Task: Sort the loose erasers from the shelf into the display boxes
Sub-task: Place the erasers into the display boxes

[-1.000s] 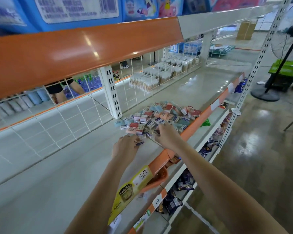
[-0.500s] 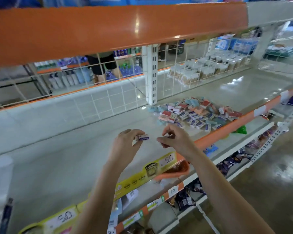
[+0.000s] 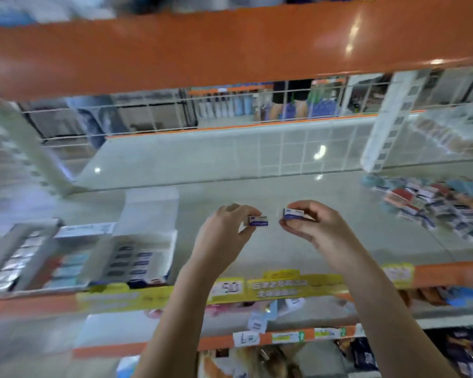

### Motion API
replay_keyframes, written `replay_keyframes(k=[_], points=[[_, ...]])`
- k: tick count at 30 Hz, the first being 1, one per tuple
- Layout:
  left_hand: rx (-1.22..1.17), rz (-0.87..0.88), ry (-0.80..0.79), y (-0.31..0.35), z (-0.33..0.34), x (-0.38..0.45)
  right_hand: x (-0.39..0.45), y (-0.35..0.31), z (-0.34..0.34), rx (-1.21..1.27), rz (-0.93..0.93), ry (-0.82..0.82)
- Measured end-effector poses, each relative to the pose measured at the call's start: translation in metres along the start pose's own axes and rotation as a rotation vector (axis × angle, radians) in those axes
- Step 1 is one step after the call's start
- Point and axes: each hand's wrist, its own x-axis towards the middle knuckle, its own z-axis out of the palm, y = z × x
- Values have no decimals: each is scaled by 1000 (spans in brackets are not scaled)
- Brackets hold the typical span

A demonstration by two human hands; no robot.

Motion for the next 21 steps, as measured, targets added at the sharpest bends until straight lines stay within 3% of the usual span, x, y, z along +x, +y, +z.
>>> replay_keyframes(k=[4, 12, 21], points=[[7, -35, 24, -45, -39, -18, -2, 5, 64, -121, -49, -64], [118, -89, -32, -140, -115, -45, 9, 38, 191, -661, -268, -131], [203, -25, -108, -204, -140, -61, 15, 76, 249, -1182, -351, -121]])
